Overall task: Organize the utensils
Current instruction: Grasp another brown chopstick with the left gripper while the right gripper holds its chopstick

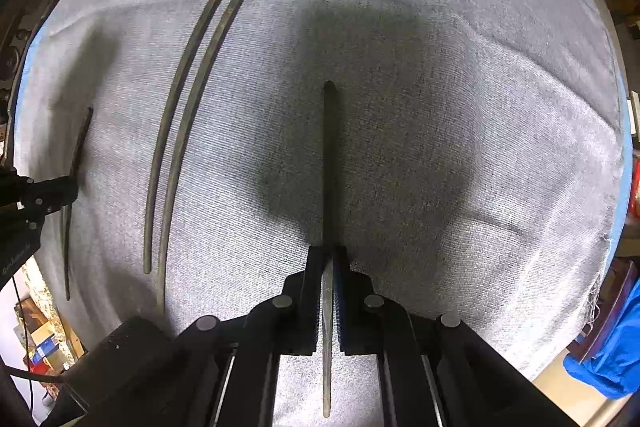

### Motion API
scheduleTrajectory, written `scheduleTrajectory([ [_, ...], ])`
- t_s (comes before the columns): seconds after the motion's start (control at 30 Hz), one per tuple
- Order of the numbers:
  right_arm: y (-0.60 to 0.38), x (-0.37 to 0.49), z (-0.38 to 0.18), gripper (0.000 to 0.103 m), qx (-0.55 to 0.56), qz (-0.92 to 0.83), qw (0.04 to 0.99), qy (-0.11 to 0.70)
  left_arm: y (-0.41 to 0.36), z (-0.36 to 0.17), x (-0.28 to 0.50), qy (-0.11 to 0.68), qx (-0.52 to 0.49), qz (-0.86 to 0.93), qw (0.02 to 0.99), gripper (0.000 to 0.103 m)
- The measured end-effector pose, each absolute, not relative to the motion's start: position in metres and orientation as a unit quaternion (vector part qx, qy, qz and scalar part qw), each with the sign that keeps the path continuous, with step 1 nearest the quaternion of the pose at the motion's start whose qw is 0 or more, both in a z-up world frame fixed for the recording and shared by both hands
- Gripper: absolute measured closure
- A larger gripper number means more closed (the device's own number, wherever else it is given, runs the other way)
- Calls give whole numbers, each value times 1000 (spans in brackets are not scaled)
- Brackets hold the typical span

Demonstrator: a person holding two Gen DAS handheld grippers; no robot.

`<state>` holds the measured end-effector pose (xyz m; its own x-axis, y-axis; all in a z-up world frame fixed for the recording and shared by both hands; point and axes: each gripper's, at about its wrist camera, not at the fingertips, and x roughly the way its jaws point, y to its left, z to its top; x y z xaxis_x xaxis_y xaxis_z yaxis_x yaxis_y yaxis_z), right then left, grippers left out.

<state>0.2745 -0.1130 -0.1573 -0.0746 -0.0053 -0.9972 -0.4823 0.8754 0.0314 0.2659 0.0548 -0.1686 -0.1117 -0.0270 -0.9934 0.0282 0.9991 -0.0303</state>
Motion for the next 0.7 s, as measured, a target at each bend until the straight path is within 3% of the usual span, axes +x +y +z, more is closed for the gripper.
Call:
scheduleTrajectory([
  [0.7, -161, 214, -158, 96, -147, 173, 674, 703, 44, -161, 199, 731, -4, -11, 683, 97],
])
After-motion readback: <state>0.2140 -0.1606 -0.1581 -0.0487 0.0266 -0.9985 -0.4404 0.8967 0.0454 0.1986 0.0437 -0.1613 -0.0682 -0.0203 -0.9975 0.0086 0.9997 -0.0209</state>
